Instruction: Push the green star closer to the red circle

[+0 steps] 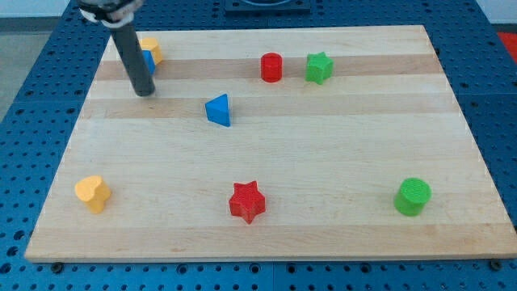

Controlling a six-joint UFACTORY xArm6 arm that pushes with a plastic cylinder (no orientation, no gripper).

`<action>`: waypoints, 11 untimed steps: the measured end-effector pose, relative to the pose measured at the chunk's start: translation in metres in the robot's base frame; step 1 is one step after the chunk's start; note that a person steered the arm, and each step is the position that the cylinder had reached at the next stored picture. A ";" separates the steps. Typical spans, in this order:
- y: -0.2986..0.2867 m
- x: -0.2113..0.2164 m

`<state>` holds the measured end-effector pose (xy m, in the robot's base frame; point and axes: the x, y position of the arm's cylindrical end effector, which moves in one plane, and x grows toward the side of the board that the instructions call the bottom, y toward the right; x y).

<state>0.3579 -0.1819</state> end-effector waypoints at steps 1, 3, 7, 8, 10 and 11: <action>0.084 -0.003; 0.207 -0.011; 0.331 -0.069; 0.296 -0.062; 0.303 -0.049; 0.296 -0.049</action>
